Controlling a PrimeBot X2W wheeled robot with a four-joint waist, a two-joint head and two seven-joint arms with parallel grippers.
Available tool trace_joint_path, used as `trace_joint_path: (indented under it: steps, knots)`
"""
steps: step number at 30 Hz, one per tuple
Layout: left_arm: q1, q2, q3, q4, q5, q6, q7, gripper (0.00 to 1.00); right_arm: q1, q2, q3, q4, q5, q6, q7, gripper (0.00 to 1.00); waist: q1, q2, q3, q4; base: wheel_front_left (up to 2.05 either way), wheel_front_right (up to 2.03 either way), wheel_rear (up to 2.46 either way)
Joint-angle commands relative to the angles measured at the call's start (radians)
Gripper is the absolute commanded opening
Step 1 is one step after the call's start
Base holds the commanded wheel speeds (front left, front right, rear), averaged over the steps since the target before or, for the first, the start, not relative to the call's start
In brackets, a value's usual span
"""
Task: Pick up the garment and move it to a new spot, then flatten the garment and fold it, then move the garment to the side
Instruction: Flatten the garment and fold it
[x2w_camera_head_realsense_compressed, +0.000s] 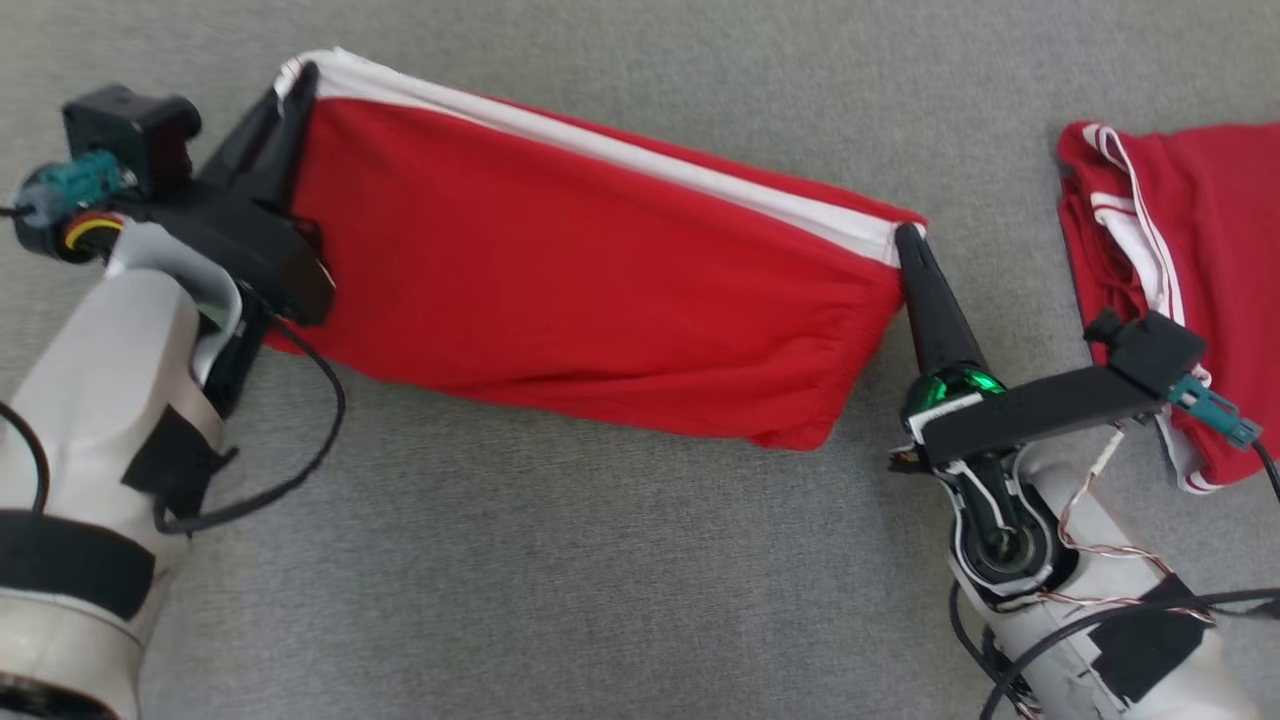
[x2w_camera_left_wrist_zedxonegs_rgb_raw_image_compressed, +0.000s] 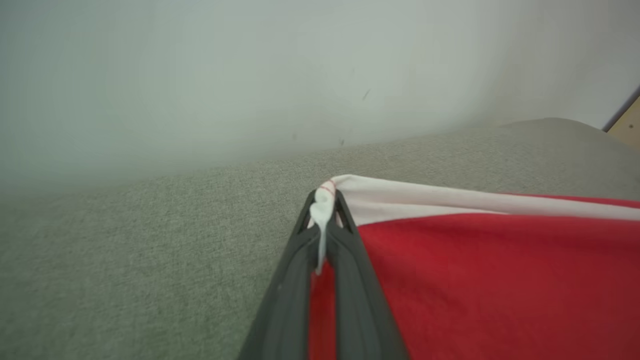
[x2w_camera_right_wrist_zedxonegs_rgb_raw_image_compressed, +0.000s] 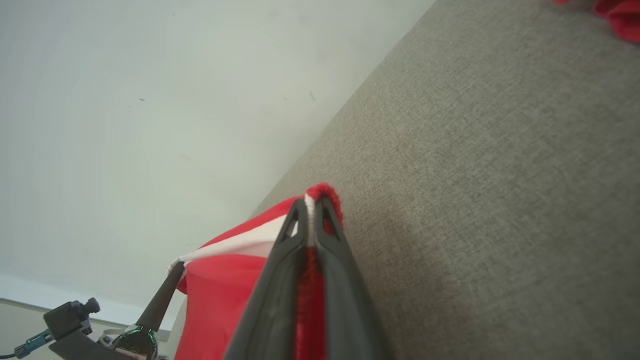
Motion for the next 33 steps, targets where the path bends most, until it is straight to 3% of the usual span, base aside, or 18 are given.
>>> trace_joint_path:
  steps: [1,16,17,18,19,20,27,33]
  knots:
    - [-0.027,0.011,0.008,0.033,0.026,0.008,-0.004,0.0,-0.01,0.019,-0.002,0.004,-0.017,0.0,-0.004,0.0,-0.0002,-0.0001,0.048,-0.037,0.0,0.0,0.0]
    - [-0.064,-0.033,0.041,0.109,0.082,0.004,-0.004,0.0,-0.041,0.071,0.048,0.008,-0.066,0.003,0.001,0.0,-0.0002,-0.0001,0.083,-0.033,0.0,0.0,0.0]
    - [-0.058,-0.035,0.046,0.105,0.083,0.005,-0.004,0.12,-0.043,0.07,0.05,0.008,-0.069,0.003,0.001,0.0,-0.0002,-0.0001,0.081,-0.031,0.0,0.0,0.0]
    - [-0.052,-0.036,0.051,0.1,0.086,0.004,-0.004,0.47,-0.044,0.071,0.052,0.009,-0.07,0.003,0.001,0.26,-0.0002,-0.0001,0.078,-0.029,0.0,0.0,0.0]
    - [-0.047,-0.038,0.057,0.091,0.092,0.004,-0.004,0.87,-0.044,0.07,0.052,0.011,-0.072,0.003,0.001,0.68,-0.0002,-0.0001,0.076,-0.026,0.0,0.0,0.0]
    - [-0.042,-0.04,0.062,0.086,0.092,0.004,-0.004,1.0,-0.044,0.068,0.053,0.013,-0.08,0.004,0.001,1.0,-0.0002,-0.0001,0.073,-0.024,0.0,0.0,0.0]
    - [-0.005,-0.04,0.087,0.07,0.117,0.002,-0.002,1.0,-0.034,0.042,0.02,0.028,-0.155,0.002,-0.001,1.0,-0.0002,-0.0001,0.047,-0.016,0.0,0.0,0.0]
    - [0.054,-0.042,0.139,0.034,0.149,0.018,-0.002,1.0,0.01,0.036,-0.093,0.051,-0.288,0.0,-0.003,1.0,-0.0002,-0.0001,0.009,-0.014,0.0,0.0,0.0]
